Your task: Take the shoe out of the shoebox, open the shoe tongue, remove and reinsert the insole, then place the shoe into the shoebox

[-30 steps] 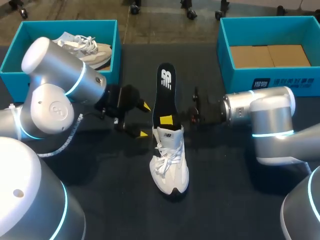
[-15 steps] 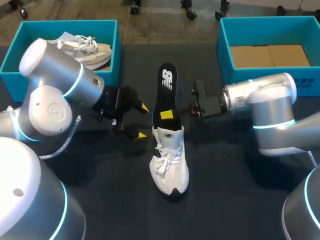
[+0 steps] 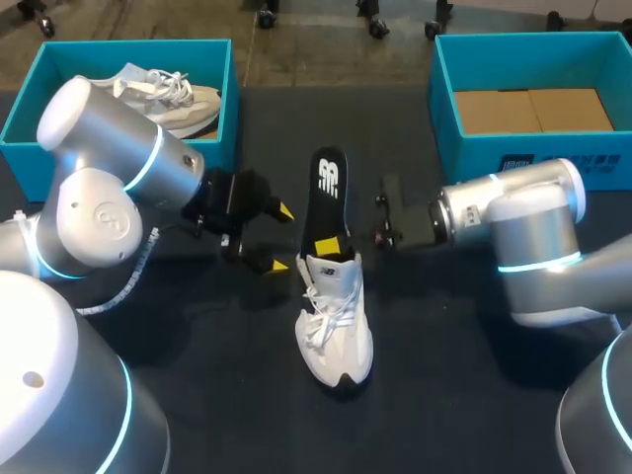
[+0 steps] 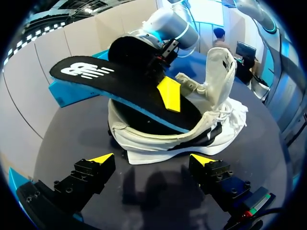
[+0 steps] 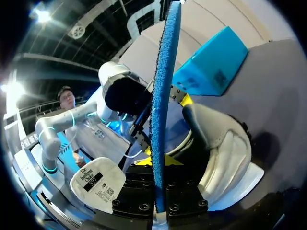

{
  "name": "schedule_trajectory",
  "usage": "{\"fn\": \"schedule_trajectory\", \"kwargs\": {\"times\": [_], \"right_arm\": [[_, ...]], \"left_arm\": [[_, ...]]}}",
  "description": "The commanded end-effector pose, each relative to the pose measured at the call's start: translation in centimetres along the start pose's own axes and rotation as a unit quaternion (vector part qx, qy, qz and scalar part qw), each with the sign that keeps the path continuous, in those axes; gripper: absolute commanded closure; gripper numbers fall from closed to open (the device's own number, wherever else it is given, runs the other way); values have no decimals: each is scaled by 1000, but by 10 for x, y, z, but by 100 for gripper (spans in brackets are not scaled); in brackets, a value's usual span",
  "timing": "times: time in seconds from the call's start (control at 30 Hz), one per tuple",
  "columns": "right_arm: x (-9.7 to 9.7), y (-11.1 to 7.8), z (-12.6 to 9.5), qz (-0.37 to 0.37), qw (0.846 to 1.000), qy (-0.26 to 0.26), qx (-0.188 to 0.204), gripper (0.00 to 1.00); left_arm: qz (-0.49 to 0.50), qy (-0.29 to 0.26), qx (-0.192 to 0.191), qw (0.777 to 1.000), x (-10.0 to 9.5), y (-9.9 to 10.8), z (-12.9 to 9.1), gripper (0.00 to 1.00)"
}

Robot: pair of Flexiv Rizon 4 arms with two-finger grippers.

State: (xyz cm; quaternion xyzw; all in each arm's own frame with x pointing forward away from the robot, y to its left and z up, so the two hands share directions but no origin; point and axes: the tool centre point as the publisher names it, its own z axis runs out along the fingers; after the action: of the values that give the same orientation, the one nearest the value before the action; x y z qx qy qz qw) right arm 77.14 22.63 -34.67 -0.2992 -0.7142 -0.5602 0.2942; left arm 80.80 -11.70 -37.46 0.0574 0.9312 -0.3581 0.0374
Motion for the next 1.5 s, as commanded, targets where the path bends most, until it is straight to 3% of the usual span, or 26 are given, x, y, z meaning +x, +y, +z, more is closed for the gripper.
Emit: {"fn": "schedule_trajectory", "kwargs": {"times": [0.03,0.17,0.27,0.3,0.53,0.77,0.87,0.9,1.17,1.5], "right_arm": [[1,-12,7,6,1000,-4,-4,100],[3,-9,4,6,1000,-10,-5,100],[5,1,0,-5,1000,-17,1,72],[5,4,-1,-8,1000,-19,4,69],[6,24,-9,-31,999,-27,21,64],[3,31,-16,-26,998,-25,41,69],[-2,23,-15,-7,998,-20,51,95],[-4,21,-14,-3,998,-19,52,100],[0,2,-6,38,996,-17,82,100],[6,-14,1,66,994,-15,85,100]], "left_arm": [[1,2,1,1000,-1,0,2,0],[2,3,1,1000,-3,0,3,0],[3,4,1,1000,-5,-1,3,0],[4,4,2,1000,-5,-2,3,0],[7,6,4,1000,-5,-3,3,0],[6,8,6,1000,-3,-1,4,0],[5,7,6,1000,-2,0,4,0],[4,7,6,1000,-2,0,4,0],[2,6,7,1000,0,2,5,0],[3,9,7,1000,-1,2,6,0]]}}
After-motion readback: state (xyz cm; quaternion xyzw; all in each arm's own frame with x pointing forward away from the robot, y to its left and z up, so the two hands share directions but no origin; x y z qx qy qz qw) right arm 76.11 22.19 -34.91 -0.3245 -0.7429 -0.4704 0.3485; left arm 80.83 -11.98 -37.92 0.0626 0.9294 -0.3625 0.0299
